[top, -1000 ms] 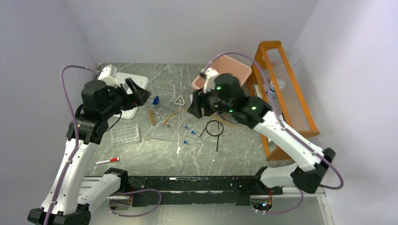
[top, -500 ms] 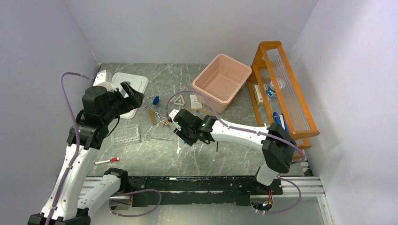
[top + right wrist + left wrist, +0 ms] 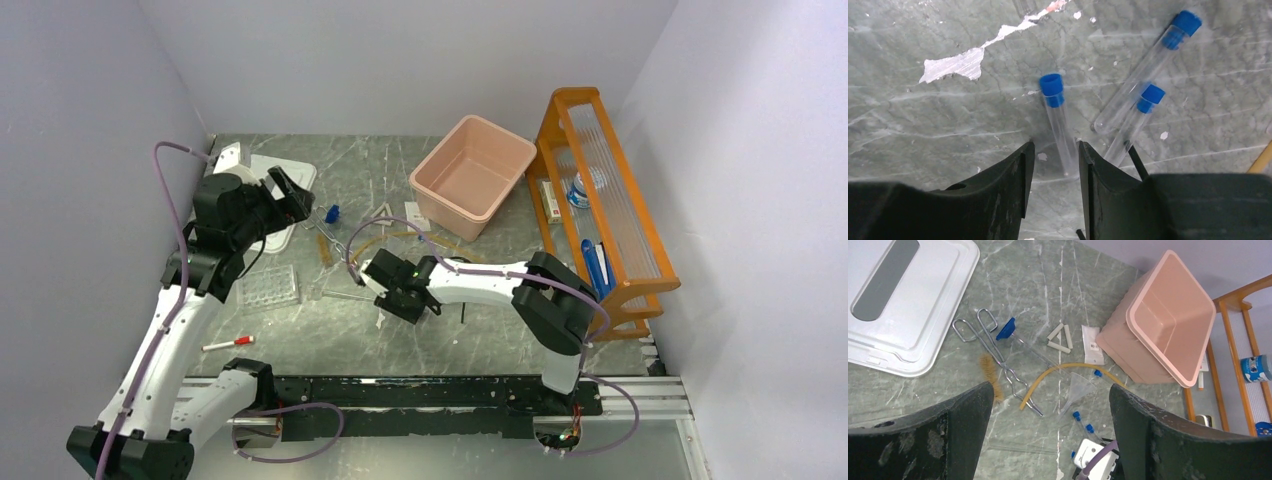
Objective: Organize the chemistry lab equipment
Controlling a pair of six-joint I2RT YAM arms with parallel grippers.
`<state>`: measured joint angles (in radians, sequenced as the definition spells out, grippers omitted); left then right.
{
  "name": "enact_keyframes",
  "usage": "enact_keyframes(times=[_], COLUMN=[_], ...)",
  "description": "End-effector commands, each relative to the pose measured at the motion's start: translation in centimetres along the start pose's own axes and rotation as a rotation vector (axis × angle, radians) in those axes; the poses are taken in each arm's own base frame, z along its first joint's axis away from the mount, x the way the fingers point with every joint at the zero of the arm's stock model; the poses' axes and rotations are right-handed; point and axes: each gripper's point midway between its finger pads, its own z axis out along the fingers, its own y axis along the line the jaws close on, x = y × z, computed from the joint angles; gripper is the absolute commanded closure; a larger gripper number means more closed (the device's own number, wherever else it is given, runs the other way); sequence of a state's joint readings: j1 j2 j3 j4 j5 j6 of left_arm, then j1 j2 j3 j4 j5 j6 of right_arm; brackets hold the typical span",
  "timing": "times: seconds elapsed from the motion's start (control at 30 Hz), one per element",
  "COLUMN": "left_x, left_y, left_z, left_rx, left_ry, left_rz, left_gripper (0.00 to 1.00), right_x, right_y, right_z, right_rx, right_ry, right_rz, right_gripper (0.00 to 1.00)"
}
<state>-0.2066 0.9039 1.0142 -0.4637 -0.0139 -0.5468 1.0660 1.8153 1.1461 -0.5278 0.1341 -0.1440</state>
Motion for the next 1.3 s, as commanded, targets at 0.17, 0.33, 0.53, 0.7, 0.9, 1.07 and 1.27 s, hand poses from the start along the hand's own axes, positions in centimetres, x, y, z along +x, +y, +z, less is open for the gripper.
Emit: enact_keyframes(times=[0.17, 0.33, 0.53, 0.7, 0.9, 1.07, 1.27], left_x=[-1.6, -1.3, 0.2, 3.1, 7.8, 11.7, 15.7], left_y=[-1.3, -1.2, -0.5, 0.7, 0.2, 0.3, -1.1], left_z=[0.5, 0.7, 0.5, 0.4, 0.3, -0.2, -0.7], left_rx=[0.050, 0.036, 0.014, -0.044, 0.017, 0.046, 0.160], left_ry=[-0.047, -0.028, 0.008, 0.114, 0.287, 0.415, 0.608], left_rz=[0.002, -0.016, -0.065, -0.135, -0.213, -0.282, -0.348], left_gripper=[0.11, 0.12, 0.12, 0.07, 0.05, 0.09, 0.11], right_x=[0.4, 1.6, 2.2, 2.0, -0.9, -5.7, -10.1], right_y=[-0.1, 0.9, 1.3, 1.0, 0.4, -0.5, 0.3], right_z=[1.3, 1.7, 2.5, 3.3, 2.3, -1.6, -5.9], right_rx=[0.004, -0.051, -0.083, -0.070, -0.038, -0.028, -0.109], right_ry=[0.026, 0.055, 0.070, 0.049, -0.088, -0.322, -0.579], right_rz=[-0.038, -0.029, -0.002, 0.024, 0.049, 0.088, 0.130], right_gripper=[0.61, 0.73, 0.70, 0.79, 0.92, 0.92, 0.91])
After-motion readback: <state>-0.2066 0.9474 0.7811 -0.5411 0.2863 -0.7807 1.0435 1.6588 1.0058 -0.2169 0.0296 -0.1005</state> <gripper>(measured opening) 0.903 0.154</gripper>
